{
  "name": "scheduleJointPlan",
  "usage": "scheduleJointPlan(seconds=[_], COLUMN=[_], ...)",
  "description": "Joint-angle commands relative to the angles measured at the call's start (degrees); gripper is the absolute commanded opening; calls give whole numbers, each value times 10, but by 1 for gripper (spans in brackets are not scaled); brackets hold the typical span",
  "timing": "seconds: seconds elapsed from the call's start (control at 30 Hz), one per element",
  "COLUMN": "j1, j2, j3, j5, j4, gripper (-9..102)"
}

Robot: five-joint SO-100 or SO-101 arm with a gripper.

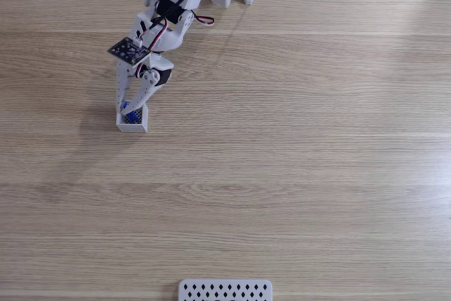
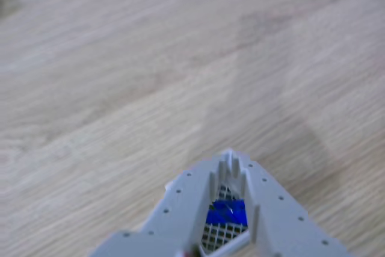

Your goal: Grasp a peg and put it in the crate.

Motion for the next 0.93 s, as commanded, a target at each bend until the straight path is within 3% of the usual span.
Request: scheduleJointPlan(seconds=[0.0, 0.13, 0.5, 0.63, 0.9], j1=[-27, -96, -331, -375, -388], j2=[112, 211, 442, 483, 522], j3=[-9, -10, -9, -9, 20], j5=[4, 6, 5, 4, 4], j4=[20, 137, 588, 667, 683], gripper=[-1, -1, -1, -1, -1])
